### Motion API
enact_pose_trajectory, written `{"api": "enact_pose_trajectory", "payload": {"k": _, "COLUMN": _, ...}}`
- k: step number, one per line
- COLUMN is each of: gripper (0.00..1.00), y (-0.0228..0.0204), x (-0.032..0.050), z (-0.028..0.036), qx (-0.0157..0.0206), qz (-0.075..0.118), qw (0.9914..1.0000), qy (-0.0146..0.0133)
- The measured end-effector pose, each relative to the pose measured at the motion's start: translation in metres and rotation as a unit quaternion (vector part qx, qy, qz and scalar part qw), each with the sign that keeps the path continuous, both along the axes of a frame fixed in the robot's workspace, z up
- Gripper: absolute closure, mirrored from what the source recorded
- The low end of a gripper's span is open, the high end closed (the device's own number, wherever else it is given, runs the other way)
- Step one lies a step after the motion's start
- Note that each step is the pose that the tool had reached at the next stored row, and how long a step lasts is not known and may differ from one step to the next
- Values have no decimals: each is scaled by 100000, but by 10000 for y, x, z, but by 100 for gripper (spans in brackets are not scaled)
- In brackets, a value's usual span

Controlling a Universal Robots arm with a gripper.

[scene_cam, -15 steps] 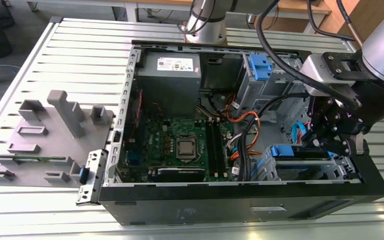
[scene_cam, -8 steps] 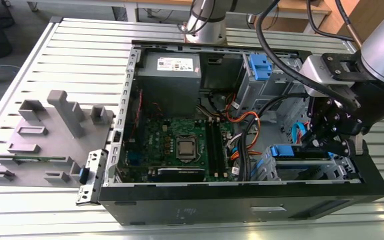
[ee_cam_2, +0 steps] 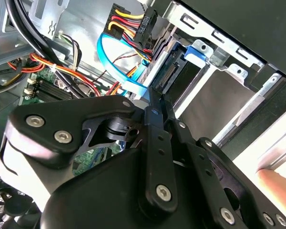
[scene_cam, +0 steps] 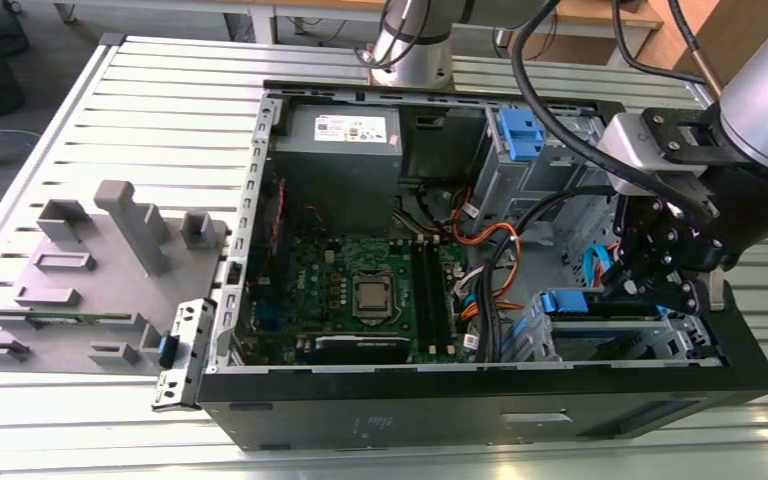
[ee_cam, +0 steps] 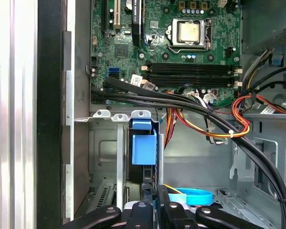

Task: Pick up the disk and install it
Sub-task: 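Insert the first disk wire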

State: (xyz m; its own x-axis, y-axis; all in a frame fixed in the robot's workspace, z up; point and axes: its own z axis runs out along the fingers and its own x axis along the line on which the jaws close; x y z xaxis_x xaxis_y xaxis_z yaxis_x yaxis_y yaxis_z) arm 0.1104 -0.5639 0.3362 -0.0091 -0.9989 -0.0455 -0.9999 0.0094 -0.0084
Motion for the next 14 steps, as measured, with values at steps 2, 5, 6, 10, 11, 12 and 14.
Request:
{"api": "enact_pose_trajectory", "payload": {"k": 2, "gripper": 84, "y": 0, "x": 0, "z": -7, "qx": 21, "qz": 19, "qw": 100000, "qy": 1}}
{"api": "enact_pose_trajectory", "payload": {"k": 5, "gripper": 84, "y": 0, "x": -1, "z": -16, "qx": 8, "qz": 50, "qw": 100000, "qy": 0}}
{"api": "enact_pose_trajectory", "payload": {"k": 6, "gripper": 84, "y": 0, "x": -1, "z": -15, "qx": -2, "qz": 60, "qw": 100000, "qy": 1}}
{"api": "enact_pose_trajectory", "payload": {"k": 10, "gripper": 84, "y": 0, "x": -1, "z": -35, "qx": 19, "qz": 69, "qw": 100000, "qy": 0}}
{"api": "enact_pose_trajectory", "payload": {"k": 11, "gripper": 84, "y": 0, "x": 0, "z": -41, "qx": 8, "qz": 75, "qw": 100000, "qy": 1}}
{"api": "enact_pose_trajectory", "payload": {"k": 12, "gripper": 84, "y": 0, "x": -1, "z": -43, "qx": -3, "qz": 77, "qw": 100000, "qy": 1}}
{"api": "enact_pose_trajectory", "payload": {"k": 14, "gripper": 84, "y": 0, "x": -1, "z": -45, "qx": -11, "qz": 81, "qw": 100000, "qy": 2}}
